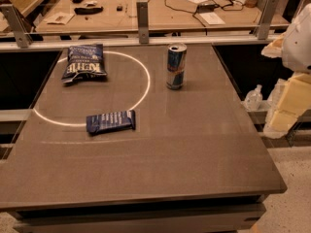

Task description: Move rxbar blueberry near redbull can

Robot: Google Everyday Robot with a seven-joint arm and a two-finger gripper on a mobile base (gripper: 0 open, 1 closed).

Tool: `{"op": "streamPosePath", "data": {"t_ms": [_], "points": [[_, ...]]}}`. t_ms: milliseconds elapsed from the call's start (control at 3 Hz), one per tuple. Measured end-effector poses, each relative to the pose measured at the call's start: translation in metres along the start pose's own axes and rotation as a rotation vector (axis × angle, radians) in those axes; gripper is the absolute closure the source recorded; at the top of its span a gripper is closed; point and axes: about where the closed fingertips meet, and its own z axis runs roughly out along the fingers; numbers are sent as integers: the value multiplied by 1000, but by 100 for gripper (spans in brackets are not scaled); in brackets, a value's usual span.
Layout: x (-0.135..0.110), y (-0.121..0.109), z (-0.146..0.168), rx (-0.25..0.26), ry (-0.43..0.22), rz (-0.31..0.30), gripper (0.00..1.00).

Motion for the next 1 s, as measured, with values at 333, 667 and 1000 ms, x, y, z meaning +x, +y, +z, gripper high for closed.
{"op": "streamPosePath", "data": {"t_ms": [333, 667, 1000], "points": [[0, 0, 0, 0, 0, 0, 0], [-5, -1, -3, -5, -36, 0, 0], [-30, 3, -8, -29, -168, -58, 0]]}}
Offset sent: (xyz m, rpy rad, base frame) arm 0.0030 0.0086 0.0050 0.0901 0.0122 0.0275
